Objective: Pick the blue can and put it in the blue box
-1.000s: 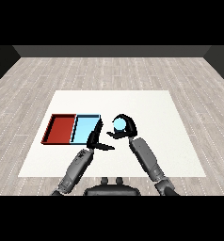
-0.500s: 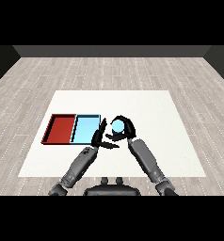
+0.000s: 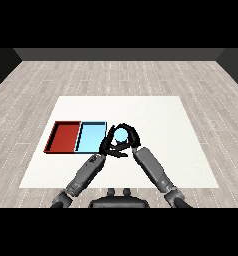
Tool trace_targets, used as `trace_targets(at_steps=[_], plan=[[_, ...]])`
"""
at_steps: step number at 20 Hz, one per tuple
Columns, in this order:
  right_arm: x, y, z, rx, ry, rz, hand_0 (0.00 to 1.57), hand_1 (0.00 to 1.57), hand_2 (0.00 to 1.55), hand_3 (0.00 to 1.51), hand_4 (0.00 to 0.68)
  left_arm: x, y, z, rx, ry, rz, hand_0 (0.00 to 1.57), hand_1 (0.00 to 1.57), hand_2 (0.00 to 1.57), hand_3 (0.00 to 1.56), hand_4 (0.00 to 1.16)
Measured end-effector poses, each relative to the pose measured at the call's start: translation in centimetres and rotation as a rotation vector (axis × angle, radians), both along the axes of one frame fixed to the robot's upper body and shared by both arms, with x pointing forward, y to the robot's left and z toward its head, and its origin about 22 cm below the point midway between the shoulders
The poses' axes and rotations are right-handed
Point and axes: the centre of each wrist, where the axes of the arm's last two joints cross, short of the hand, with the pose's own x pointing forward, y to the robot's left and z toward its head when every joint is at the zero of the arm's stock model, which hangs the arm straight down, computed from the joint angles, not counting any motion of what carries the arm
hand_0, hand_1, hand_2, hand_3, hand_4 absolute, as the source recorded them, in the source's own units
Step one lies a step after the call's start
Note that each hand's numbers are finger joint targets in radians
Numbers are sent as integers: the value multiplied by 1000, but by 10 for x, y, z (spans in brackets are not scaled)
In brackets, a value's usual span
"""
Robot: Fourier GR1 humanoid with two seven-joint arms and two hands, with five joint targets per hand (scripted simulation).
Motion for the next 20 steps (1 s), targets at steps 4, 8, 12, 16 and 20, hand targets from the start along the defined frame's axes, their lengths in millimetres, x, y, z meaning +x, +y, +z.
trace_targets(at_steps=[4, 8, 12, 16, 20], plan=[[-4, 7, 10, -2, 7, 19, 1416, 1416, 1443, 1396, 626, 5, 1, 0, 12, 7, -7, 0, 0, 0, 0, 0], [-1, 15, 11, -25, -7, 23, 1363, 1363, 1442, 1397, 615, 1, -7, 2, 2, -2, -16, 0, 0, 0, 0, 101], [-5, 21, 8, -29, -11, 47, 1401, 1401, 1439, 1390, 609, 1, -3, 4, 82, -37, 7, 133, 133, 453, 0, 603], [-11, 30, 9, -42, -16, 59, 1468, 1468, 1471, 1399, 596, 3, -3, 6, 188, -65, 64, 318, 318, 520, 175, 0], [-11, 32, 6, -54, -21, 60, 1457, 1457, 1462, 1394, 595, 6, 0, 5, 322, -112, 95, 0, 0, 151, 0, 312]])
